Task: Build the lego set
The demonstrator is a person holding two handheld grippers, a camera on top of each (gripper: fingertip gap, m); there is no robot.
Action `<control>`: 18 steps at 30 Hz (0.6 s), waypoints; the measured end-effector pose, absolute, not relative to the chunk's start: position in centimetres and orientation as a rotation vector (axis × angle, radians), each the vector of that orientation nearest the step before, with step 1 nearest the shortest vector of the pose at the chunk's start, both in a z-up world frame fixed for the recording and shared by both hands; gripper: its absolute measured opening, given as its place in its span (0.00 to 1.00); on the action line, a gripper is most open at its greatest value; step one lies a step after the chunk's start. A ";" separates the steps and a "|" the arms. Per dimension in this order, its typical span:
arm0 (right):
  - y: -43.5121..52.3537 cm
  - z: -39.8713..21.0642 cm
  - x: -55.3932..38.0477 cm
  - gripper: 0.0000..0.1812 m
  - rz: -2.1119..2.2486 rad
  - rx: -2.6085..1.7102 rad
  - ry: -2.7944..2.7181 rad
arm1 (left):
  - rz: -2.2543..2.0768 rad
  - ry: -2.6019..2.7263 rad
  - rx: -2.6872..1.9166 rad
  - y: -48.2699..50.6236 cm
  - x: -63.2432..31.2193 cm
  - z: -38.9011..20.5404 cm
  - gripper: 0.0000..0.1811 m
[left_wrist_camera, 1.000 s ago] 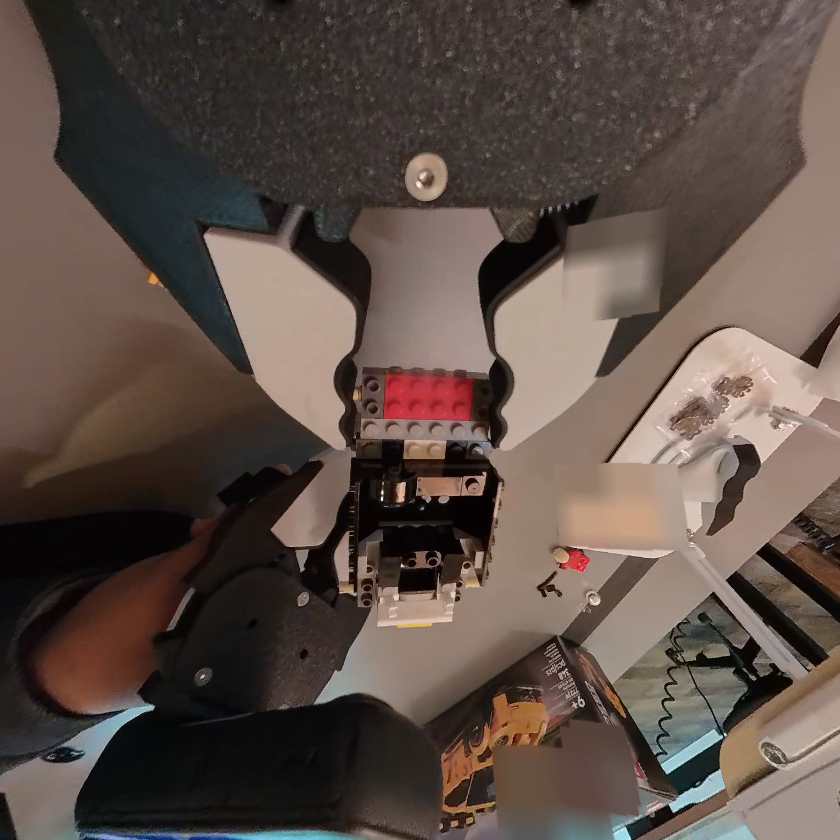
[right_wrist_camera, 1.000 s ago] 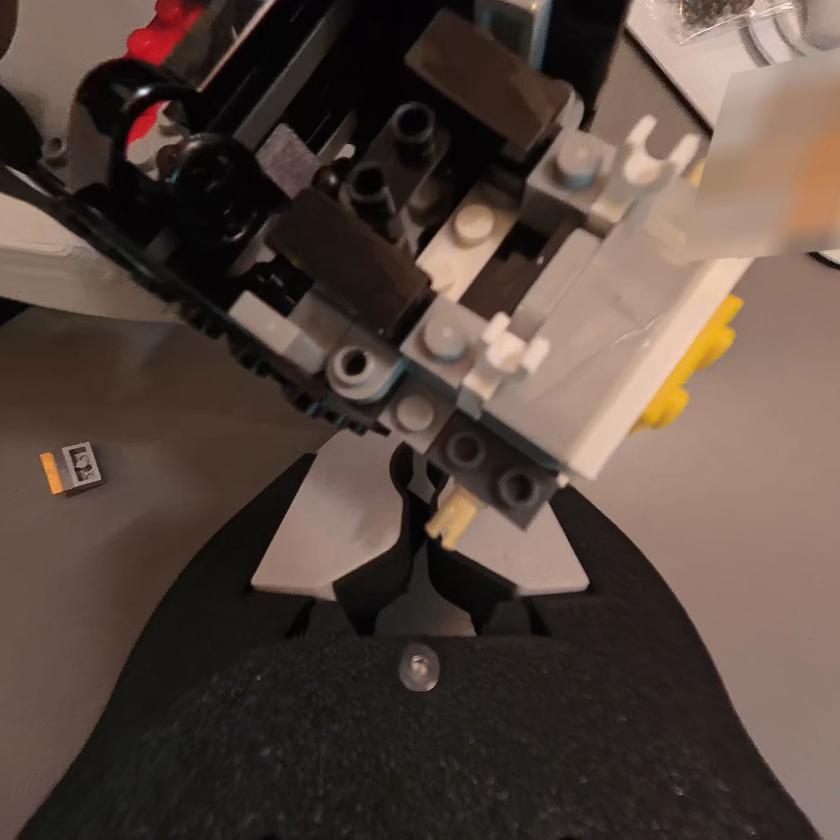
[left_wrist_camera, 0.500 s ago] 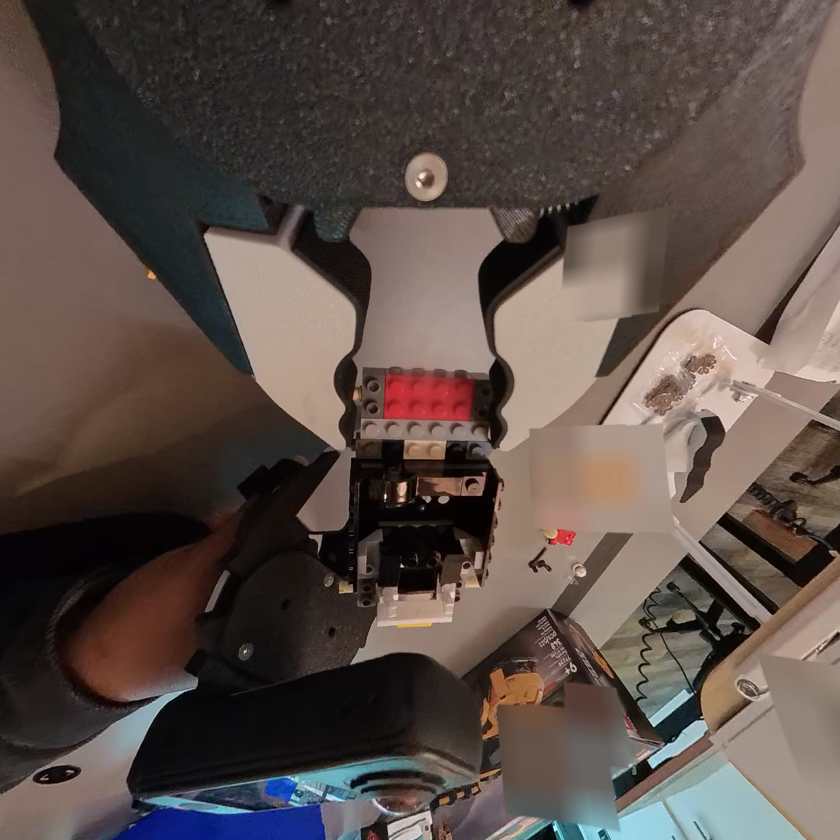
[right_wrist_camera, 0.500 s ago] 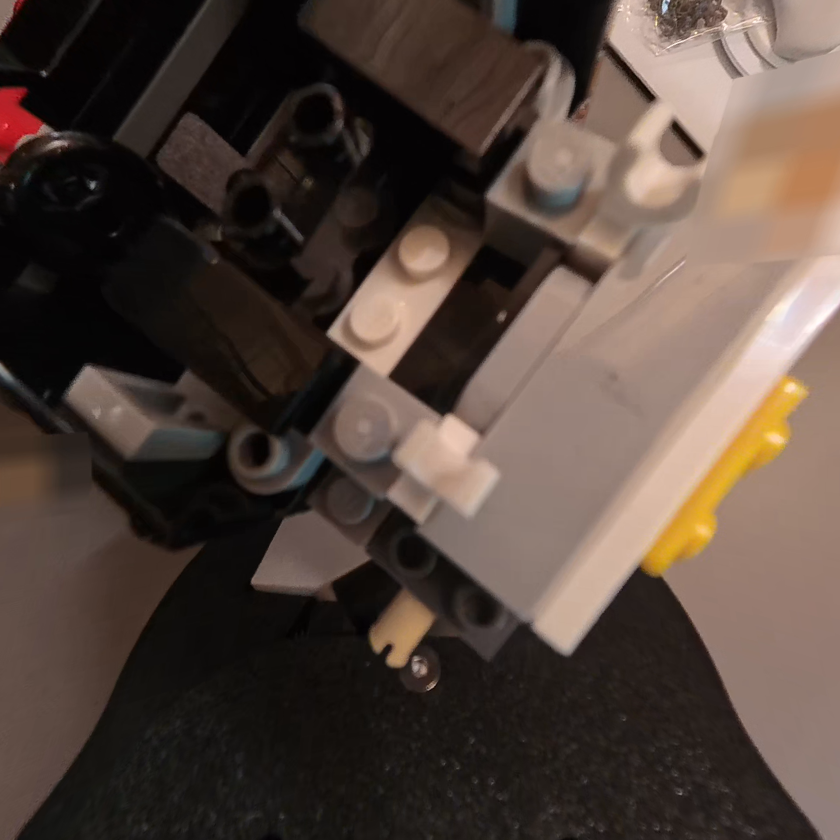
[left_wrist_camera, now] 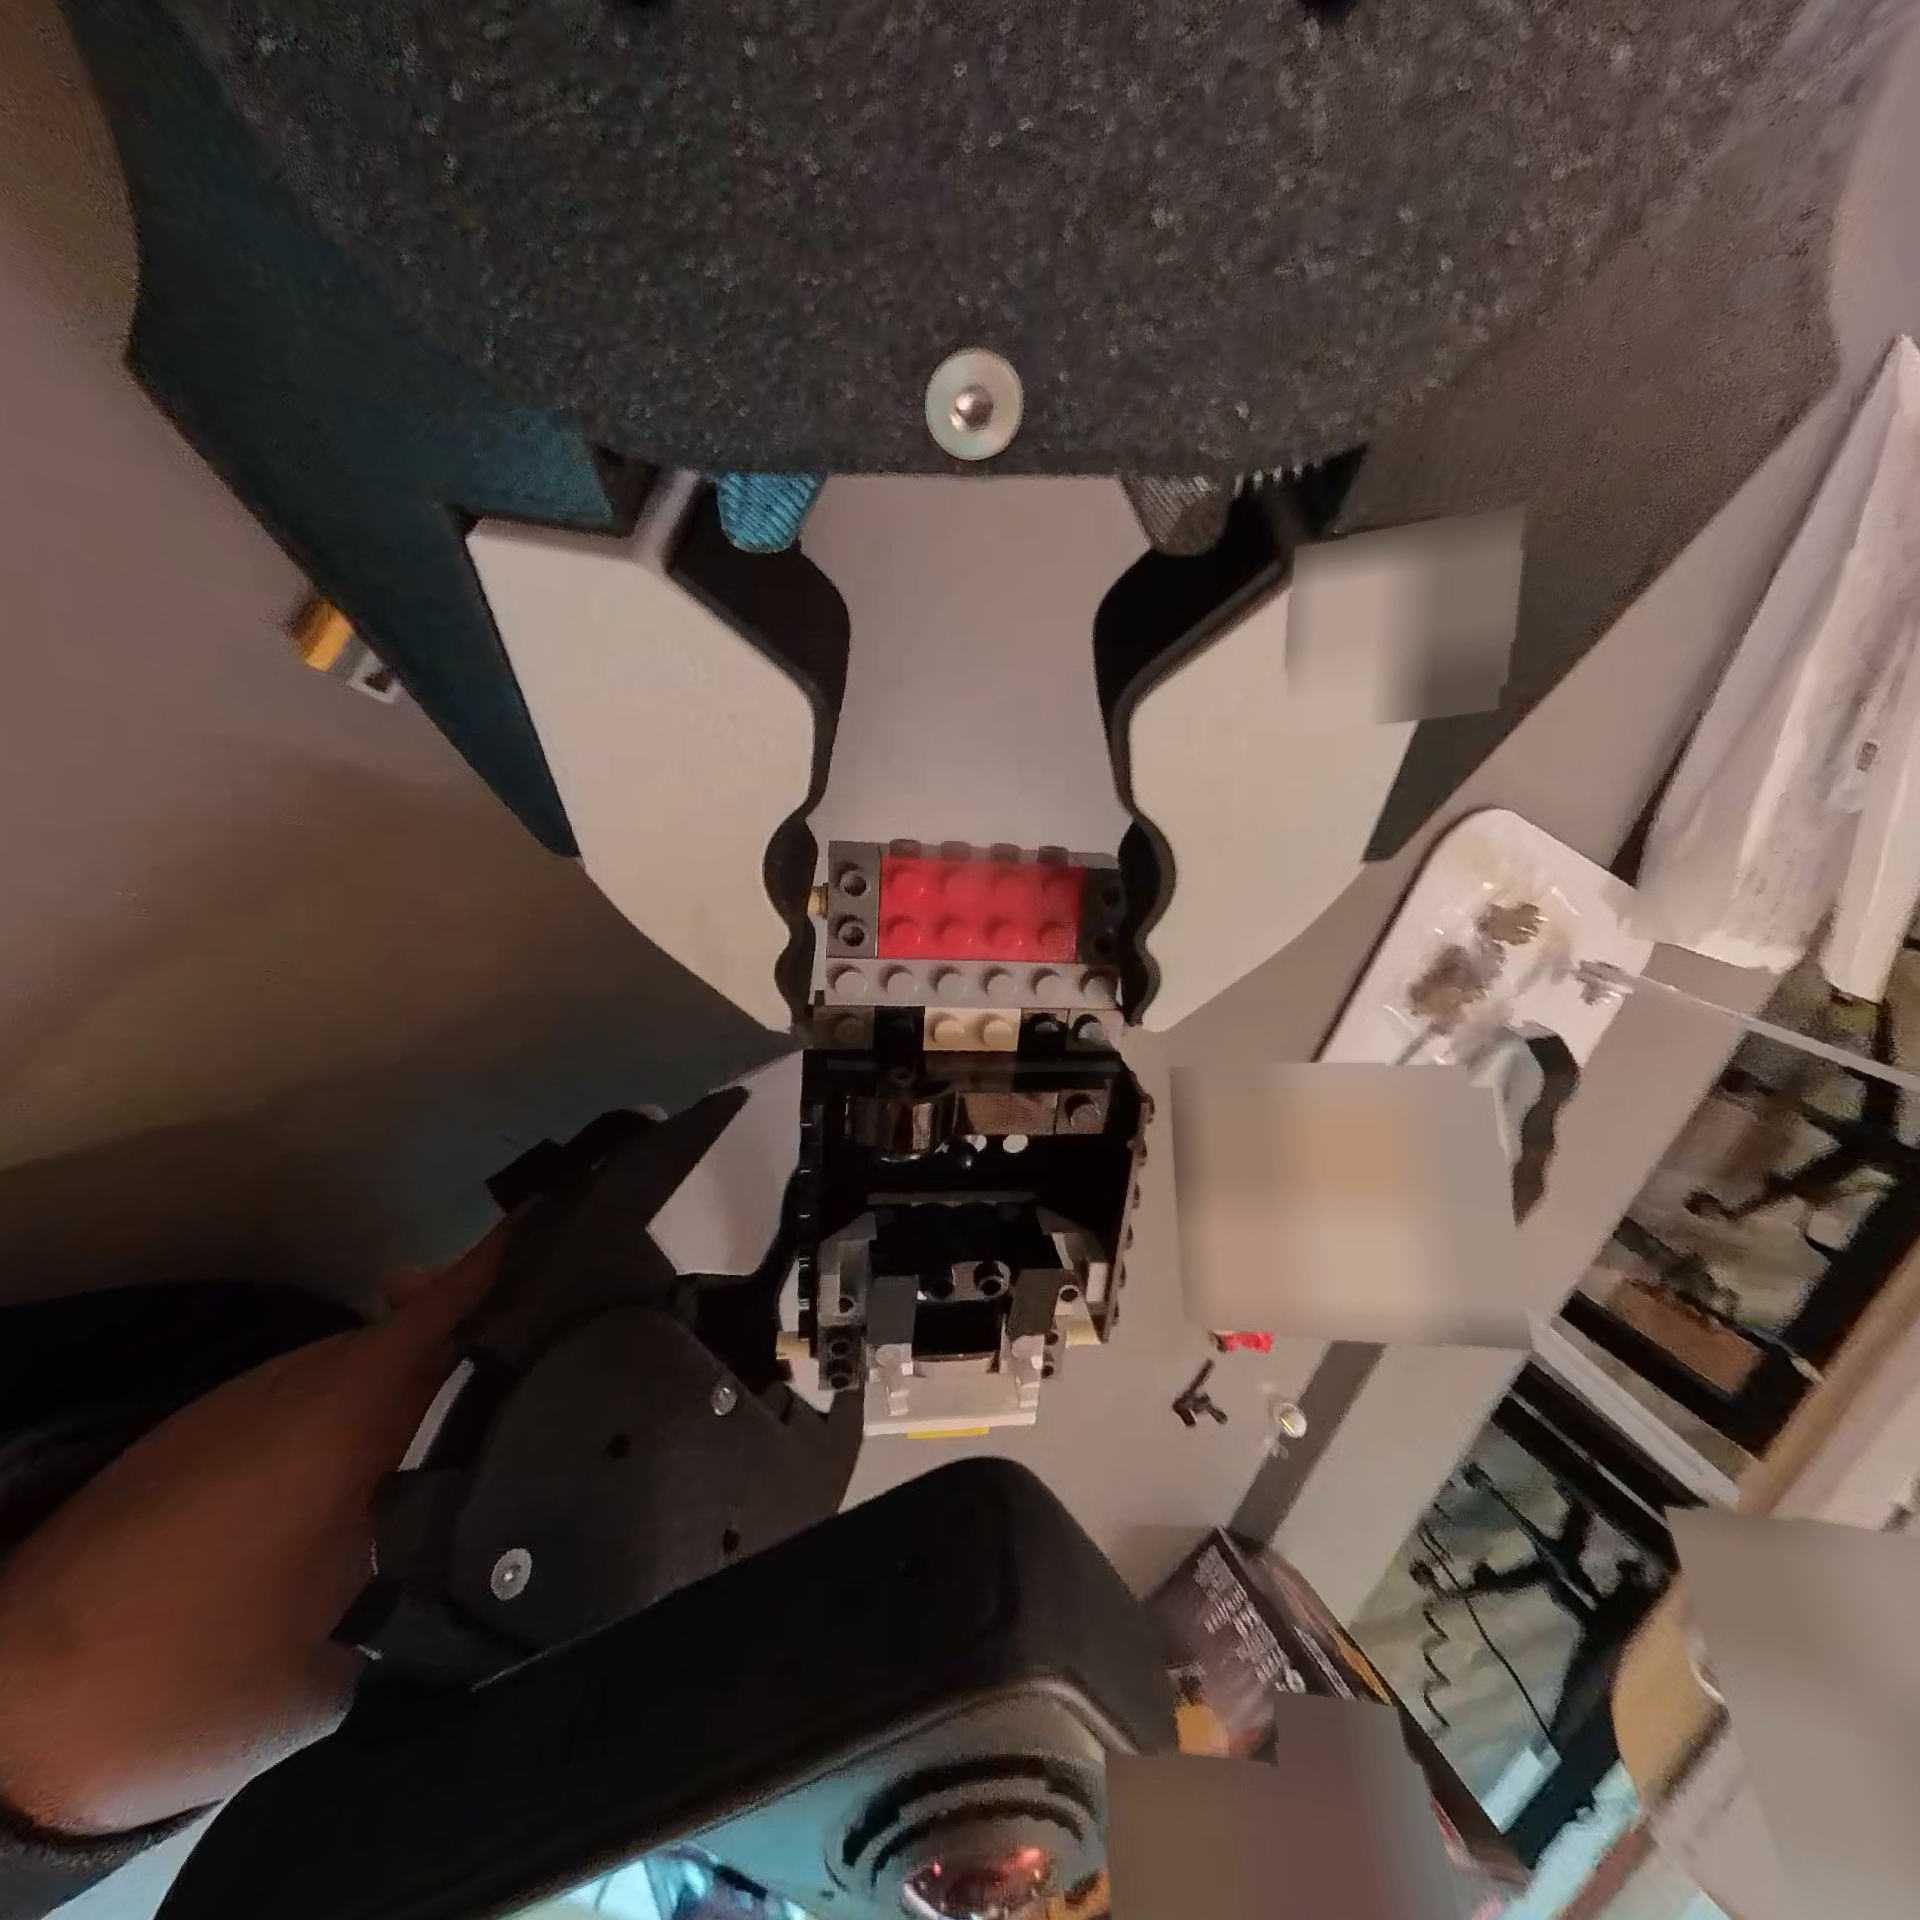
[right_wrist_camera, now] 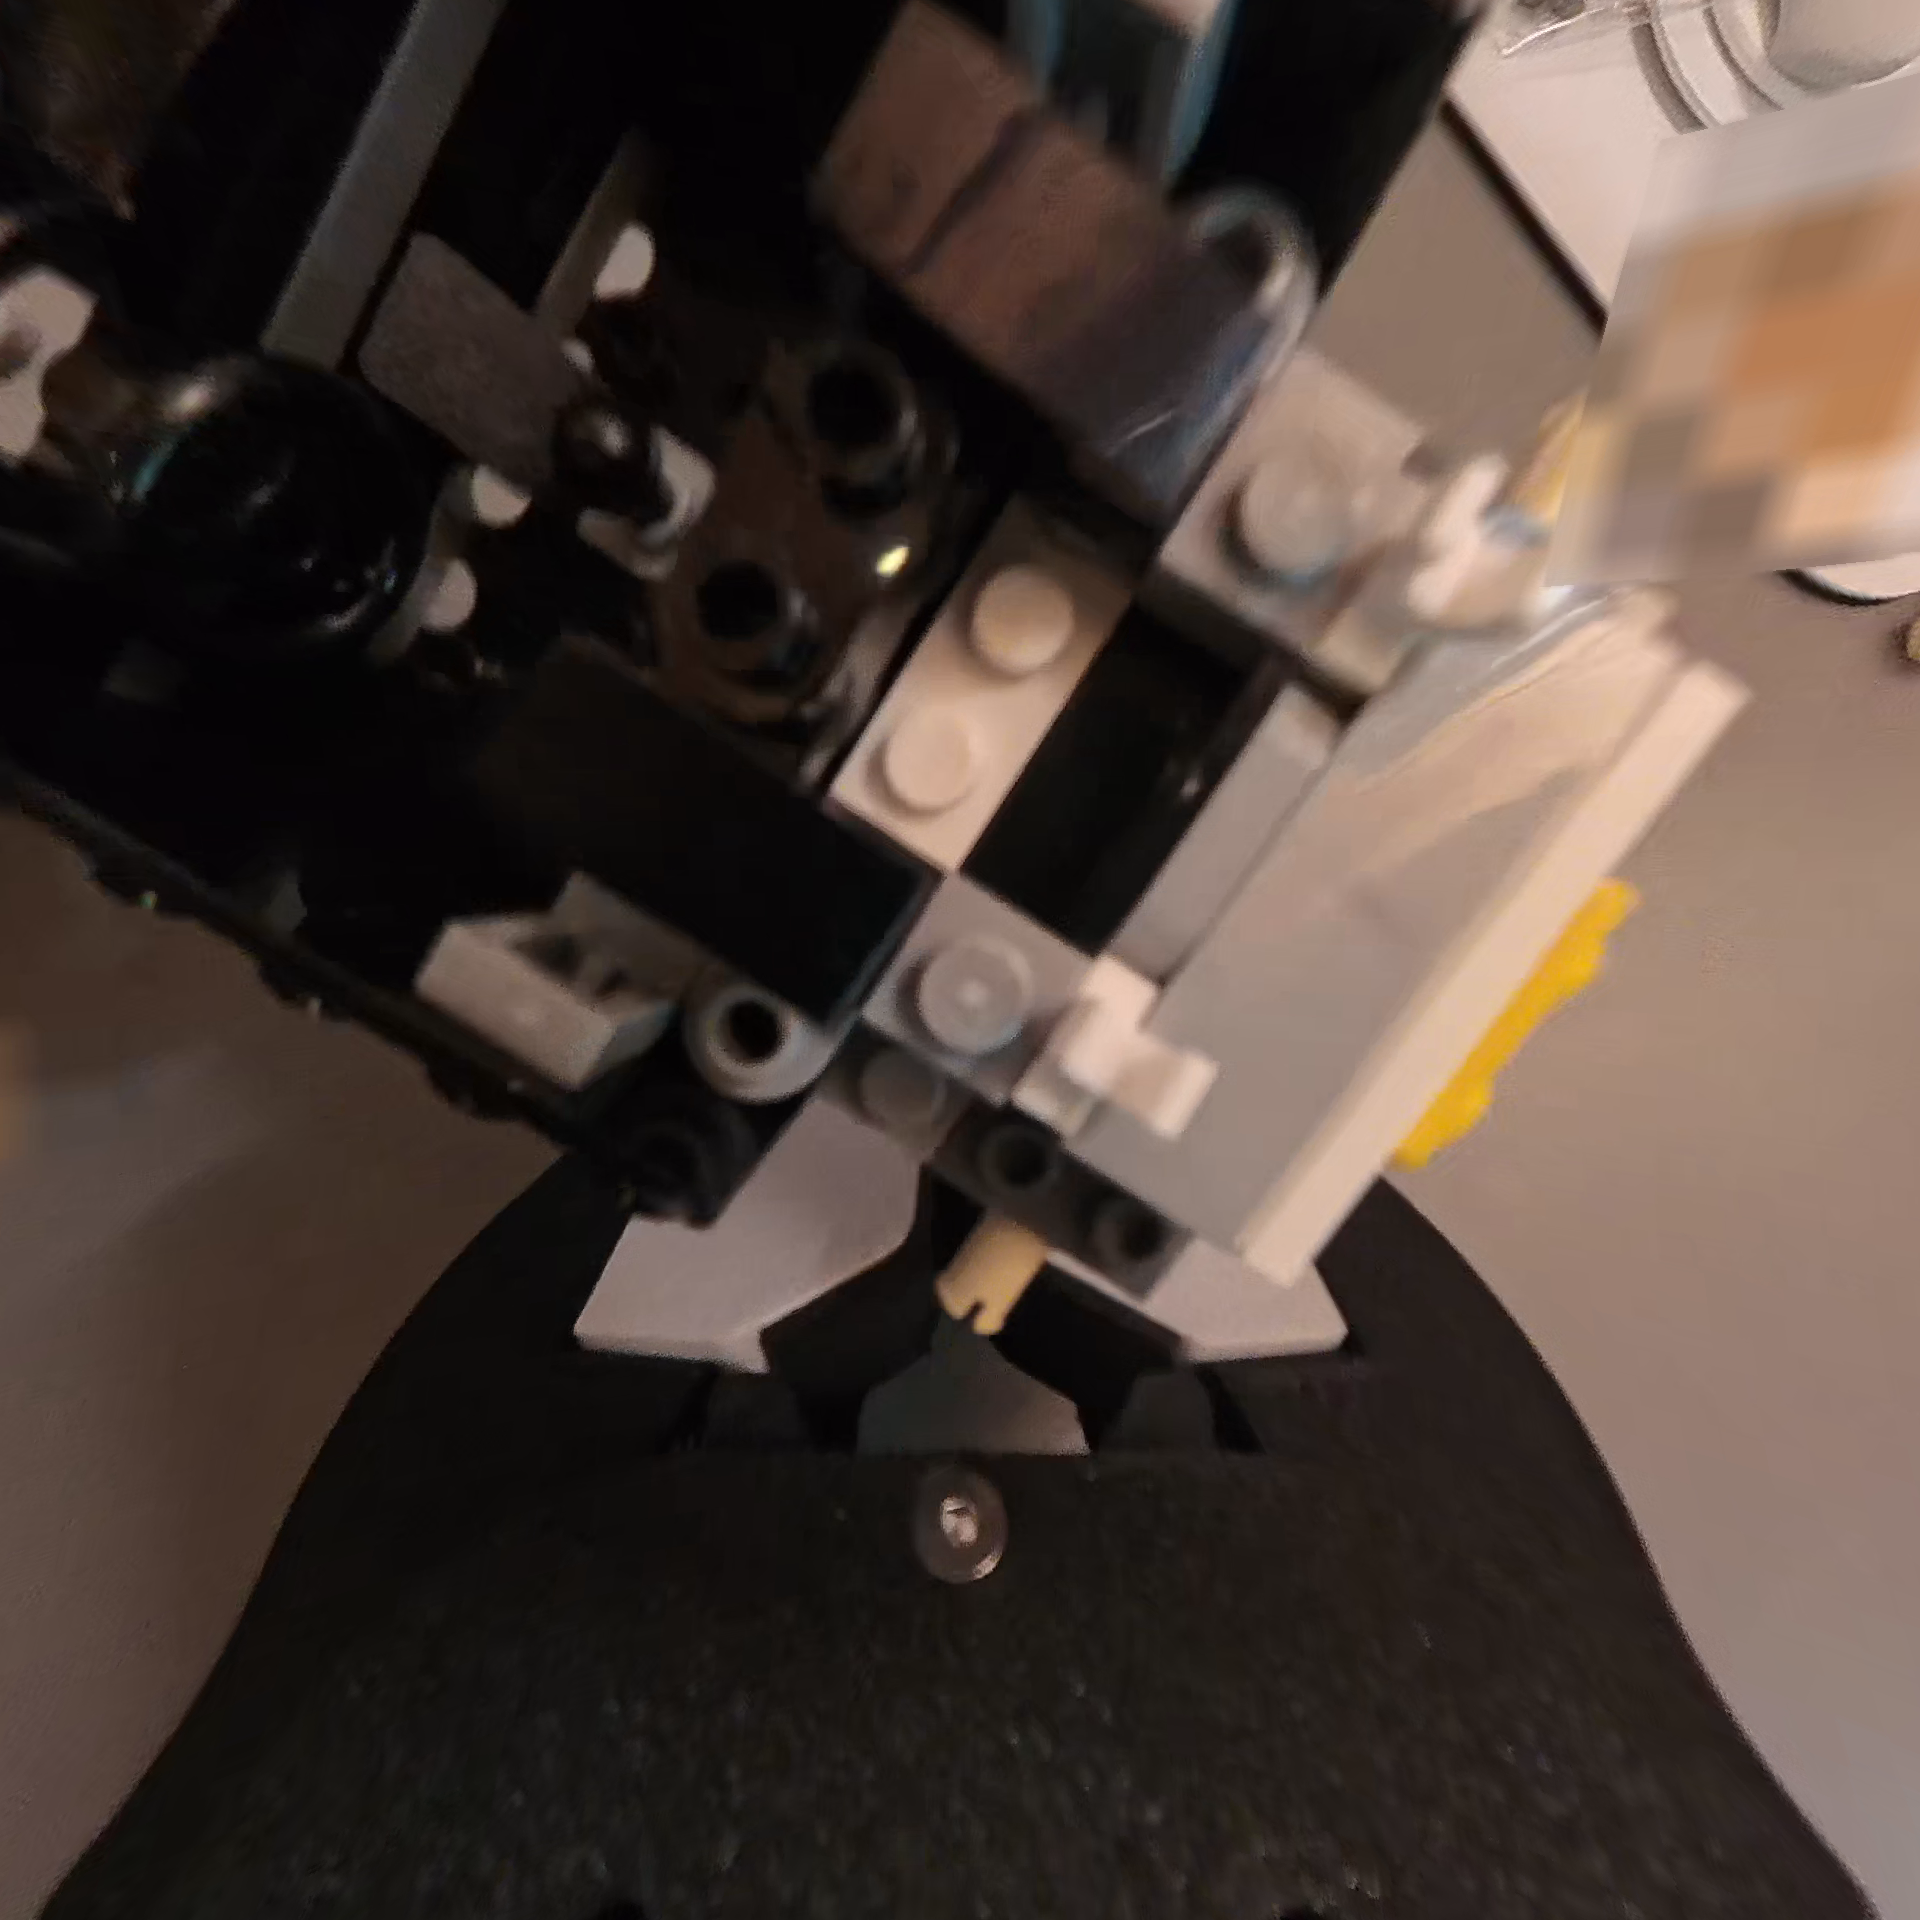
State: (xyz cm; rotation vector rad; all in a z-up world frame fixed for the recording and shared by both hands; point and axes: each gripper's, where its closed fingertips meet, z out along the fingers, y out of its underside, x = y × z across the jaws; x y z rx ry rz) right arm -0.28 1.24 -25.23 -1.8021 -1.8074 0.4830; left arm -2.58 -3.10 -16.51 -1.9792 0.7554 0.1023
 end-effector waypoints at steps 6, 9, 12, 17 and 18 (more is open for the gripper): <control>1.5 -25.3 -0.2 0.00 0.443 -1.802 -1.814 | -0.033 0.676 -2.117 -3.6 -2.3 -17.9 0.31; 1.6 -25.3 -0.1 0.00 0.415 -1.798 -1.822 | -0.100 0.628 -2.145 -3.7 -2.2 -17.9 0.31; 1.7 -25.3 0.0 0.00 0.392 -1.797 -1.831 | -0.180 0.589 -2.156 -3.9 -1.9 -17.7 0.31; 1.7 -25.3 0.0 0.00 0.364 -1.796 -1.843 | -0.290 0.542 -2.175 -4.2 -1.5 -17.6 0.31; 1.7 -25.3 0.0 0.00 0.361 -1.794 -1.845 | -0.302 0.537 -2.176 -4.2 -1.5 -17.6 0.31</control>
